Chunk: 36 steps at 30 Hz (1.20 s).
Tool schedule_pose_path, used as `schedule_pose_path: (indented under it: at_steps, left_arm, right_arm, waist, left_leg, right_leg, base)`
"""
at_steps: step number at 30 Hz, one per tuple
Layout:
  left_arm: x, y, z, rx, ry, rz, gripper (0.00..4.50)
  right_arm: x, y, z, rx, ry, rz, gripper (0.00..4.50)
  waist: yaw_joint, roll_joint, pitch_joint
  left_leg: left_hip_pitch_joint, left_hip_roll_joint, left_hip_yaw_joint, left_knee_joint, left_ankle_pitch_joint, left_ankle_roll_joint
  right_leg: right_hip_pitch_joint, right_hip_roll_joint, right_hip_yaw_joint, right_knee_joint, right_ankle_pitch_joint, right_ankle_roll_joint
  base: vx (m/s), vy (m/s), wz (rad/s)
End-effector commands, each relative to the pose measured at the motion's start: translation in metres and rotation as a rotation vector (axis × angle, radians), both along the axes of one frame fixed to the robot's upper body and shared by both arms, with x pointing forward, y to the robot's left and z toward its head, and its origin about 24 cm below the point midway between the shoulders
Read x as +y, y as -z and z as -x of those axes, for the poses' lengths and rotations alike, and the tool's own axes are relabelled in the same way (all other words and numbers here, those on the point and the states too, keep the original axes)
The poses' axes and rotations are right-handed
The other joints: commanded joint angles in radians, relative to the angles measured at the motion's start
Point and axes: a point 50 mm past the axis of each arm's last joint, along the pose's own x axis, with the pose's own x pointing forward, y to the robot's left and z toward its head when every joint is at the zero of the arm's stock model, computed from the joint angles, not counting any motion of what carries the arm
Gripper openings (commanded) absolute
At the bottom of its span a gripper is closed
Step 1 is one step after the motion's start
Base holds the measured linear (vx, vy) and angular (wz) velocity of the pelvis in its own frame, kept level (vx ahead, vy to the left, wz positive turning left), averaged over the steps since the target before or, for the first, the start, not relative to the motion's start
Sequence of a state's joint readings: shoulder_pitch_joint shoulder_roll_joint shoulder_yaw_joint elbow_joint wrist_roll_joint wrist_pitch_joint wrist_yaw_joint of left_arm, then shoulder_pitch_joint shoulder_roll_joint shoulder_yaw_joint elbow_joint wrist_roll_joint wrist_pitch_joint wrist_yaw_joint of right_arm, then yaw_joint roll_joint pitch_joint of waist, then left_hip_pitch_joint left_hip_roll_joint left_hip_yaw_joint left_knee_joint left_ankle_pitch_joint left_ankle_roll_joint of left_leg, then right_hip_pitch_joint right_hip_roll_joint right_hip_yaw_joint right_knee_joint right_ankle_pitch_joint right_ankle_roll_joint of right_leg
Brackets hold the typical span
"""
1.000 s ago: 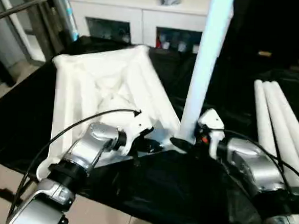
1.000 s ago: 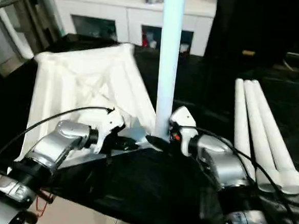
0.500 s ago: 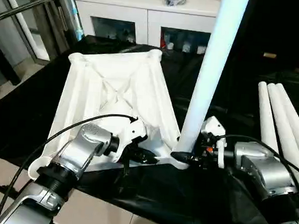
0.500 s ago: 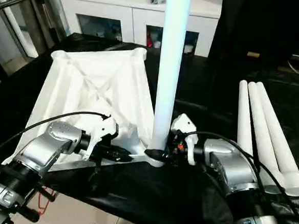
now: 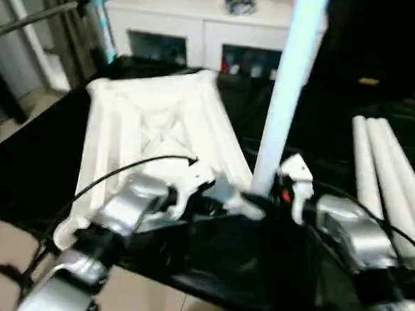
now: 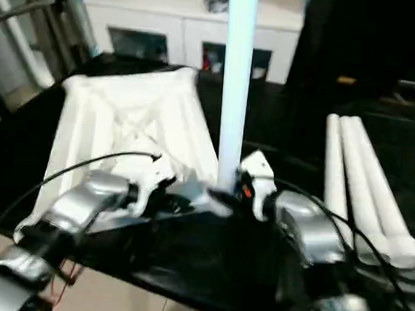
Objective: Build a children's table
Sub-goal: Rotate leg to tighten
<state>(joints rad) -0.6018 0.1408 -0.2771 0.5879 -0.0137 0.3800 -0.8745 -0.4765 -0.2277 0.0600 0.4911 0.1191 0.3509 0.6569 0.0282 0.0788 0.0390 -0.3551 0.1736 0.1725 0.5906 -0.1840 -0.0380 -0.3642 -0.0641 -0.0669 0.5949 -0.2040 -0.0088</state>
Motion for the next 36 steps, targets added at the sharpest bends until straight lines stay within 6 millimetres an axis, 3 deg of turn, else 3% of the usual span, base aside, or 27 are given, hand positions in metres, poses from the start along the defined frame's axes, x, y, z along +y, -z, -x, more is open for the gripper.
schedule_pose_path:
  at_steps: [1, 3, 4, 5, 8, 10, 11, 12, 13, 14, 15, 16, 18, 20, 21, 22, 23, 24, 25, 27, 31, 33, 34, 36]
  left_arm:
    - [-0.016, -0.011, -0.010, -0.051, -0.084, 0.021, 0.00]
    - [-0.021, -0.011, -0.010, -0.054, -0.093, 0.022, 0.00]
    - [-0.026, -0.011, -0.009, -0.052, -0.081, 0.029, 0.00]
    - [-0.028, -0.011, -0.008, -0.055, -0.071, 0.031, 0.00]
    - [-0.029, -0.011, -0.006, -0.062, -0.043, 0.031, 0.00]
    - [-0.028, -0.010, -0.004, -0.069, 0.005, 0.029, 0.00]
    - [-0.027, -0.010, -0.004, -0.070, 0.015, 0.028, 0.00]
    - [-0.027, -0.010, -0.003, -0.070, 0.024, 0.028, 0.00]
    - [-0.026, -0.011, -0.002, -0.072, 0.045, 0.033, 0.00]
    - [-0.025, -0.011, 0.000, -0.073, 0.067, 0.037, 0.00]
    - [-0.024, -0.012, 0.001, -0.073, 0.077, 0.039, 0.00]
    - [-0.023, -0.011, 0.004, -0.071, 0.106, 0.047, 0.00]
    - [-0.021, -0.010, 0.007, -0.068, 0.135, 0.051, 0.00]
    - [-0.018, -0.009, 0.009, -0.060, 0.150, 0.051, 0.00]
    - [-0.016, -0.008, 0.010, -0.055, 0.157, 0.046, 0.00]
    - [-0.015, -0.007, 0.011, -0.053, 0.161, 0.044, 0.00]
    - [-0.013, -0.007, 0.010, -0.058, 0.164, 0.032, 0.00]
    - [-0.012, -0.007, 0.010, -0.061, 0.165, 0.027, 0.00]
    - [-0.008, -0.008, 0.010, -0.067, 0.165, 0.019, 0.00]
    - [-0.006, -0.008, 0.010, -0.066, 0.165, 0.019, 0.00]
    - [0.000, -0.006, 0.012, -0.060, 0.167, 0.008, 0.00]
    - [0.002, -0.006, 0.013, -0.055, 0.172, 0.009, 0.00]
    - [0.004, -0.005, 0.015, -0.050, 0.179, 0.009, 0.00]
    - [0.004, -0.004, 0.016, -0.045, 0.184, 0.010, 0.00]
  right_arm:
    - [0.028, 0.041, 0.016, 0.206, 0.038, 0.021, 2.50]
    - [0.035, 0.043, 0.013, 0.224, 0.099, 0.009, 2.50]
    - [0.042, 0.043, 0.010, 0.223, 0.120, -0.020, 2.85]
    - [0.044, 0.042, 0.009, 0.222, 0.129, -0.036, 3.05]
    - [0.045, 0.041, 0.008, 0.226, 0.134, -0.064, 3.28]
    - [0.041, 0.035, 0.005, 0.181, 0.115, -0.053, 3.52]
    - [0.039, 0.033, 0.005, 0.164, 0.108, -0.043, 3.60]
    - [0.038, 0.032, 0.004, 0.148, 0.102, -0.034, 3.60]
    - [0.034, 0.027, 0.005, 0.119, 0.067, -0.024, 3.66]
    - [0.028, 0.023, 0.008, 0.088, 0.018, -0.008, 3.66]
    - [0.025, 0.021, 0.009, 0.077, -0.005, -0.001, 3.66]
    - [0.016, 0.018, 0.014, 0.066, -0.051, 0.023, 3.66]
    - [0.002, 0.015, 0.023, 0.063, -0.108, 0.050, 3.66]
    - [-0.016, 0.009, 0.032, 0.059, -0.163, 0.069, 3.66]
    - [-0.025, 0.005, 0.036, 0.055, -0.189, 0.075, 3.66]
    - [-0.030, 0.003, 0.039, 0.052, -0.204, 0.078, 3.66]
    - [-0.041, -0.002, 0.043, 0.048, -0.227, 0.085, 3.66]
    - [-0.045, -0.005, 0.045, 0.047, -0.237, 0.085, 3.66]
    - [-0.063, -0.016, 0.051, 0.045, -0.264, 0.081, 3.66]
    - [-0.067, -0.018, 0.052, 0.046, -0.265, 0.078, 3.66]
    - [-0.081, -0.024, 0.051, 0.033, -0.234, 0.114, 3.66]
    - [-0.086, -0.027, 0.050, 0.023, -0.206, 0.123, 3.66]
    - [-0.088, -0.030, 0.051, 0.020, -0.198, 0.110, 3.66]
    - [-0.087, -0.032, 0.053, 0.022, -0.209, 0.099, 3.66]
  waist:
    - [-0.014, -0.015, -0.029]
    - [-0.024, -0.012, -0.029]
    - [-0.031, -0.006, -0.030]
    - [-0.035, -0.004, -0.029]
    - [-0.038, -0.006, -0.029]
    - [-0.045, 0.008, -0.028]
    - [-0.046, 0.004, -0.030]
    - [-0.045, 0.004, -0.034]
    - [-0.044, 0.013, -0.037]
    - [-0.042, 0.014, -0.038]
    - [-0.039, 0.014, -0.039]
    - [-0.031, 0.006, -0.044]
    - [-0.019, 0.004, -0.050]
    - [-0.008, 0.008, -0.057]
    - [-0.003, -0.009, -0.058]
    - [0.011, -0.009, -0.062]
    - [0.013, -0.020, -0.061]
    - [0.026, -0.011, -0.062]
    - [0.036, -0.023, -0.064]
    - [0.041, -0.024, -0.061]
    - [0.031, -0.029, -0.053]
    - [0.029, -0.032, -0.053]
    - [0.029, -0.025, -0.054]
    - [0.030, -0.028, -0.056]
  left_leg:
    - [0.017, 0.042, -0.039, -0.080, -0.449, -0.031]
    - [0.012, 0.042, -0.043, -0.084, -0.456, -0.026]
    - [0.020, 0.040, -0.043, -0.080, -0.481, -0.022]
    - [0.019, 0.040, -0.043, -0.081, -0.491, -0.021]
    - [0.018, 0.042, -0.044, -0.084, -0.505, -0.014]
    - [0.019, 0.044, -0.046, -0.089, -0.538, -0.021]
    - [0.019, 0.044, -0.046, -0.090, -0.542, -0.020]
    - [0.015, 0.046, -0.046, -0.092, -0.521, -0.015]
    - [0.011, 0.047, -0.046, -0.094, -0.496, -0.012]
    - [0.005, 0.051, -0.042, -0.095, -0.460, -0.003]
    - [0.007, 0.053, -0.040, -0.095, -0.452, -0.001]
    - [0.004, 0.053, -0.031, -0.090, -0.393, 0.023]
    - [0.000, 0.055, -0.024, -0.085, -0.315, 0.057]
    - [0.004, 0.059, -0.019, -0.075, -0.245, 0.084]
    - [-0.008, 0.058, -0.018, -0.072, -0.185, 0.108]
    - [-0.006, 0.059, -0.016, -0.065, -0.138, 0.132]
    - [-0.009, 0.059, -0.015, -0.065, -0.123, 0.143]
    - [-0.009, 0.061, -0.016, -0.061, -0.100, 0.157]
    - [-0.010, 0.062, -0.016, -0.060, -0.085, 0.168]
    - [-0.009, 0.064, -0.014, -0.059, -0.085, 0.177]
    - [-0.015, 0.060, -0.017, -0.066, -0.152, 0.138]
    - [-0.014, 0.059, -0.017, -0.066, -0.161, 0.128]
    - [-0.016, 0.058, -0.017, -0.064, -0.144, 0.128]
    - [-0.016, 0.057, -0.016, -0.060, -0.131, 0.135]
  right_leg:
    - [0.009, -0.090, 0.034, -0.117, -0.611, -0.114]
    - [0.008, -0.089, 0.032, -0.122, -0.623, -0.092]
    - [-0.002, -0.090, 0.033, -0.125, -0.627, -0.092]
    - [-0.003, -0.089, 0.033, -0.127, -0.631, -0.091]
    - [-0.003, -0.088, 0.032, -0.128, -0.626, -0.086]
    - [-0.003, -0.085, 0.030, -0.129, -0.599, -0.092]
    - [-0.003, -0.085, 0.030, -0.128, -0.588, -0.093]
    - [0.004, -0.087, 0.033, -0.123, -0.542, -0.106]
    - [0.009, -0.088, 0.036, -0.117, -0.500, -0.118]
    - [0.010, -0.085, 0.041, -0.113, -0.422, -0.141]
    - [0.011, -0.084, 0.042, -0.111, -0.390, -0.152]
    - [0.018, -0.084, 0.046, -0.102, -0.286, -0.189]
    - [0.025, -0.086, 0.047, -0.095, -0.207, -0.214]
    - [0.022, -0.088, 0.049, -0.085, -0.121, -0.242]
    - [0.034, -0.087, 0.047, -0.078, -0.055, -0.255]
    - [0.032, -0.091, 0.048, -0.070, -0.017, -0.264]
    - [0.034, -0.092, 0.047, -0.068, -0.011, -0.269]
    - [0.034, -0.094, 0.047, -0.064, -0.006, -0.267]
    - [0.038, -0.096, 0.047, -0.060, -0.013, -0.262]
    - [0.033, -0.095, 0.046, -0.064, -0.034, -0.258]
    - [0.030, -0.094, 0.043, -0.076, -0.168, -0.240]
    - [0.029, -0.094, 0.043, -0.078, -0.189, -0.234]
    - [0.027, -0.093, 0.044, -0.076, -0.183, -0.229]
    - [0.026, -0.092, 0.045, -0.073, -0.162, -0.232]
  base:
    - [0.000, 0.000, 0.00]
    - [0.000, 0.000, 0.00]
    - [0.000, 0.000, 0.00]
    - [0.000, 0.000, 0.00]
    - [0.000, 0.000, 0.00]
    - [0.000, 0.000, 0.00]
    - [0.000, 0.000, 0.00]
    - [0.000, 0.000, 0.00]
    - [0.000, 0.000, 0.00]
    - [0.000, 0.000, 0.00]
    - [0.000, 0.000, 0.00]
    - [0.000, 0.000, 0.00]
    - [0.057, -0.001, 0.11]
    - [0.064, -0.010, 0.12]
    - [0.057, -0.008, 0.05]
    - [0.057, -0.008, 0.05]
    - [0.000, 0.000, 0.00]
    - [0.000, 0.000, 0.00]
    - [0.000, 0.000, 0.00]
    - [0.000, 0.000, 0.00]
    - [0.000, 0.000, 0.00]
    - [0.000, 0.000, 0.00]
    - [0.000, 0.000, 0.00]
    - [0.000, 0.000, 0.00]
